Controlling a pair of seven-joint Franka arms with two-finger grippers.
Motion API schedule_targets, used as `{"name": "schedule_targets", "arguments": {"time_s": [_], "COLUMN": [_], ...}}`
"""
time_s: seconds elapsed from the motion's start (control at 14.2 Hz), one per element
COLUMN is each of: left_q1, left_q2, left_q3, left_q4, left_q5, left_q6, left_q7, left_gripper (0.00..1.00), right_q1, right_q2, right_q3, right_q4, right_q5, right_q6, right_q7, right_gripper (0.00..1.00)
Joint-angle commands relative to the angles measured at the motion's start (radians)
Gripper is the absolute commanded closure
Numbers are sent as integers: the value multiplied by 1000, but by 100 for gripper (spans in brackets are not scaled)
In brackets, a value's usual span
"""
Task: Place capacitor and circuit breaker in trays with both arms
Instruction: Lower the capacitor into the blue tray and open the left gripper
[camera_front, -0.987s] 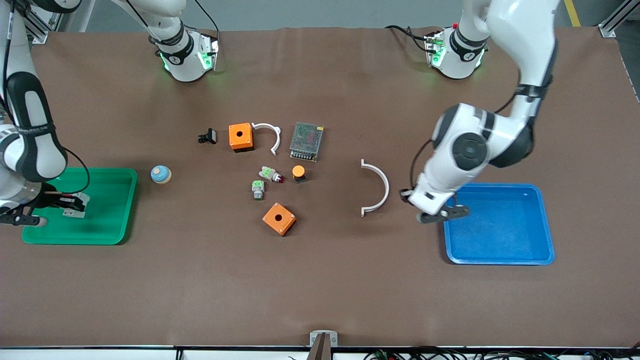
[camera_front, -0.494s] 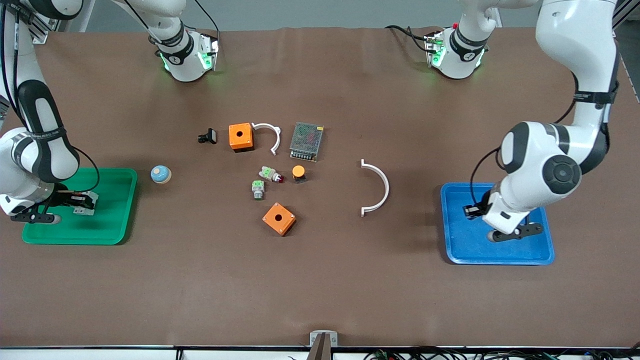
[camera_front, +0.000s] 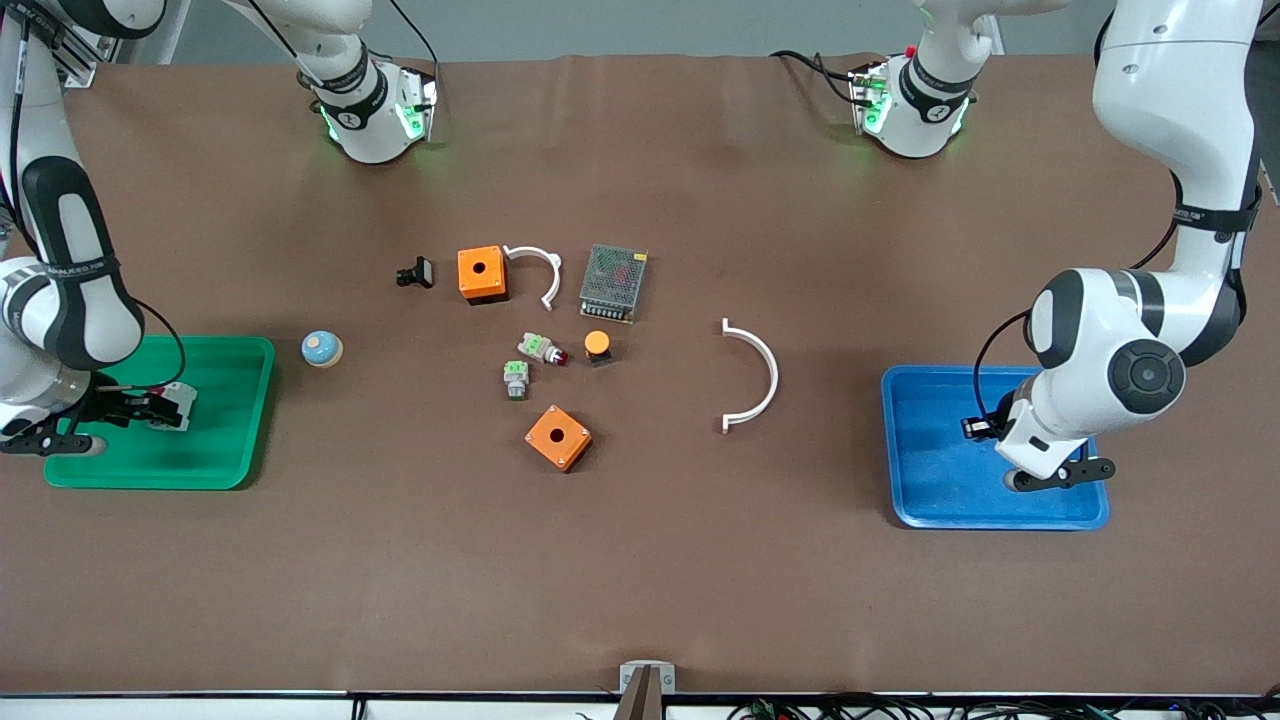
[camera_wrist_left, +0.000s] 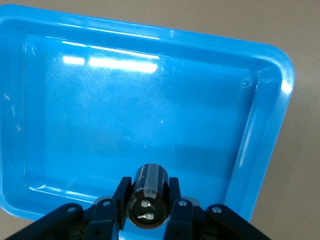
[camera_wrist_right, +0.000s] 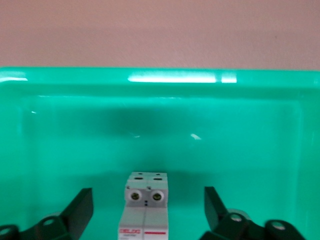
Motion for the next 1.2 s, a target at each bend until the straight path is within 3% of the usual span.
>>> {"name": "schedule_targets", "arguments": {"time_s": [0.0,0.49,0.85,1.13], "left_q1": [22,67,69,65], "left_q2": [36,128,174,179], "left_q3": [-7,-11,-14,-14], "left_q4": [21,95,129,127], "left_q5": [19,43,17,-33], "left_q6": [28,55,68,68], "left_q7": [23,44,43,44], "left_gripper": [78,78,78,78], "right_q1": [24,269,317,322], "right_q2": [-15,-141,-199,-301], "right_q3": [9,9,14,16], "right_q4": [117,178,317,325], "right_q5": [5,-87,-96,-93], "right_q6": [-179,-481,-762,-842], "right_q7": [-6,435,452,454], "right_gripper": [0,0,0,0]}}
